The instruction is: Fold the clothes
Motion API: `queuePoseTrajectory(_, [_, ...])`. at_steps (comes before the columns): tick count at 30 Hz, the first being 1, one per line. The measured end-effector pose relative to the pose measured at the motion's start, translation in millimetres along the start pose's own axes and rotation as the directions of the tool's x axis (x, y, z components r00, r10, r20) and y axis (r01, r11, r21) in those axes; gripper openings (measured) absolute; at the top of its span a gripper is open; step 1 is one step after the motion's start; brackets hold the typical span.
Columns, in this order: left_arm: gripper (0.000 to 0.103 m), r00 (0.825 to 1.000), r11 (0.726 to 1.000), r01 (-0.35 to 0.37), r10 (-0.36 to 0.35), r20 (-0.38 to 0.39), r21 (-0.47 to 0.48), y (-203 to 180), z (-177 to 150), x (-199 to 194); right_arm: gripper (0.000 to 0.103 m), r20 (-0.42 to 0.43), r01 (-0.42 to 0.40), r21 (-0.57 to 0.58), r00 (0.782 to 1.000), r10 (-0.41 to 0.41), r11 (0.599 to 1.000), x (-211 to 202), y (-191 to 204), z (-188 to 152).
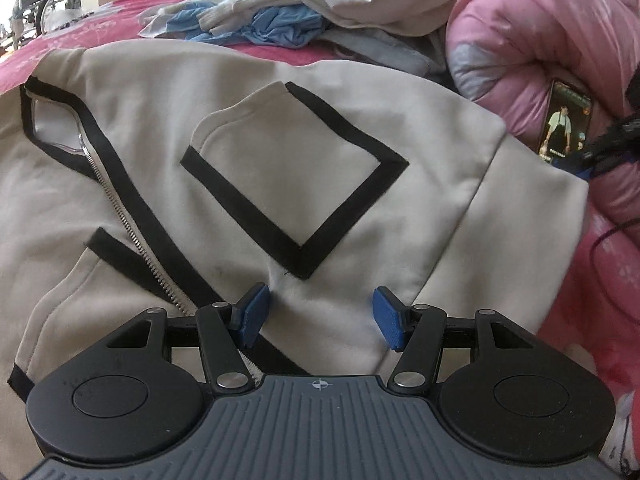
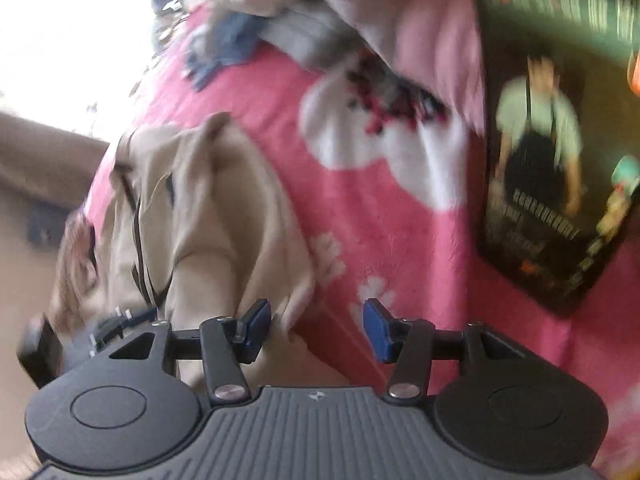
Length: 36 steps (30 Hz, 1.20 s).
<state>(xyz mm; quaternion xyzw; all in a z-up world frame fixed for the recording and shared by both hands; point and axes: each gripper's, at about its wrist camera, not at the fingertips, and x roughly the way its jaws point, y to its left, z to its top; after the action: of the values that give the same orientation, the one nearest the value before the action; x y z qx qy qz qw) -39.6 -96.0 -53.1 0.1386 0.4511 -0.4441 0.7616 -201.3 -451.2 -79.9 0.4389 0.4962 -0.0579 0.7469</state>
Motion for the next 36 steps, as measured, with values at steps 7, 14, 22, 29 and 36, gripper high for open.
queuePoseTrajectory(7, [0.058,1.0,1.0,-0.018,0.018,0.002,0.019,-4.6,-3.1,0.0,0.024,-0.074,-0.074,-0.024,0.995,0.072,0.997,31.8,24.1,4.4])
queuePoseTrajectory(14, [0.058,1.0,0.999,-0.024,0.024,0.008,0.037,-7.0,-3.1,1.3,0.015,0.328,0.262,-0.455,0.938,-0.113,0.851,-32.3,124.3,32.9])
queuePoseTrajectory(22, [0.058,1.0,0.998,-0.027,0.027,0.007,0.054,-9.7,-3.8,1.4,0.009,0.754,0.702,-0.55,0.65,-0.092,0.453,-68.9,228.5,70.2])
queuePoseTrajectory(29, [0.058,1.0,0.998,-0.028,0.027,0.005,0.059,-10.9,-4.6,1.8,0.008,0.937,0.927,-0.345,0.35,-0.01,0.145,-63.6,262.9,133.2])
queuePoseTrajectory(36, [0.058,1.0,0.998,-0.023,0.023,0.005,0.059,-8.7,-2.2,3.7,0.016,0.934,0.98,-0.193,0.2,-0.297,0.054,-22.4,223.7,254.4])
